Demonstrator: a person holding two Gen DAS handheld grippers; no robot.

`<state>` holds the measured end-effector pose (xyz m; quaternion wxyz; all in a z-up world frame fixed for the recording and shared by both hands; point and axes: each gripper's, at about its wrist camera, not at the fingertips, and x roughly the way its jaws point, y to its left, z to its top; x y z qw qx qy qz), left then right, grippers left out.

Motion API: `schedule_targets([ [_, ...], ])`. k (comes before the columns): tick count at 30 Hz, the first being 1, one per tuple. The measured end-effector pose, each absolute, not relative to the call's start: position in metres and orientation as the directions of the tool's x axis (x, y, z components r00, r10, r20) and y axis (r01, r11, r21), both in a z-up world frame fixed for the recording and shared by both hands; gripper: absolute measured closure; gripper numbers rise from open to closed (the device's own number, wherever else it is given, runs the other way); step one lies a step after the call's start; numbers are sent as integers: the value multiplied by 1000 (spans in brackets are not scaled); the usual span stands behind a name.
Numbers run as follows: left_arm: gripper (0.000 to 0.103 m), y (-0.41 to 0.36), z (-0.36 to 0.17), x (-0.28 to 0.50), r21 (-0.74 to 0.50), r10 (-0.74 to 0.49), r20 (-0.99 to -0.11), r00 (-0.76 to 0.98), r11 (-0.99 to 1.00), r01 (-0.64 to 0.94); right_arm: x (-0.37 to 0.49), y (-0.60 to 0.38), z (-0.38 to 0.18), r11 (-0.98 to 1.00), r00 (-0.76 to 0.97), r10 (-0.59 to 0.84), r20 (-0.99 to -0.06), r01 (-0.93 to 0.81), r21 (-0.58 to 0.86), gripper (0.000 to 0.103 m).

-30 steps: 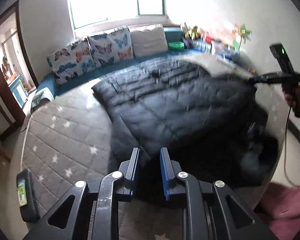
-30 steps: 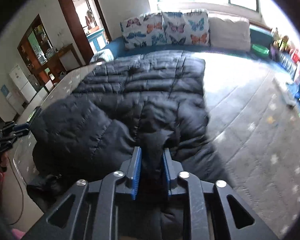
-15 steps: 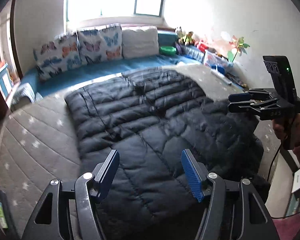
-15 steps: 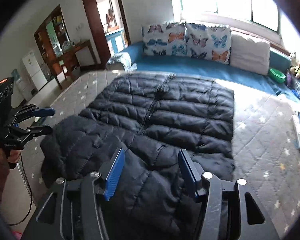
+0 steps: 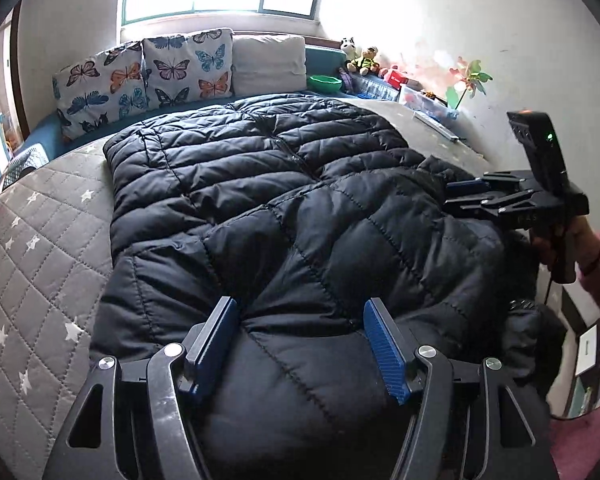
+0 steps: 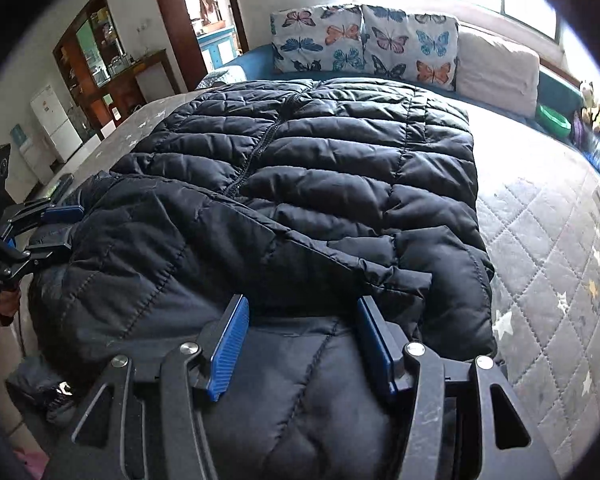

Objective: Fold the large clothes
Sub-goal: 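Release the hem and press the folded jacket flat with both grippers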

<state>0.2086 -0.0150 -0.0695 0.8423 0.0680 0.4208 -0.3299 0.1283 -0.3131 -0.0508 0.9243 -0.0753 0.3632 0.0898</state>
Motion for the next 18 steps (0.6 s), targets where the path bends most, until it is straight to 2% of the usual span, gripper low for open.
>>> schedule_targets([
  [7, 31, -23, -74, 208, -119, -463, -768, 443, 783, 611, 117, -304, -33, 971, 731, 57, -680, -198, -131, 42],
  [12, 27, -26, -75, 208, -108, -459, -766, 450, 781, 615, 87, -286, -12, 959, 771, 53, -634, -216, -183, 42],
  [18, 26, -27, -76, 206, -85, -457, -761, 460, 774, 627, 85, -282, -45, 938, 735, 17, -678, -247, -243, 42],
])
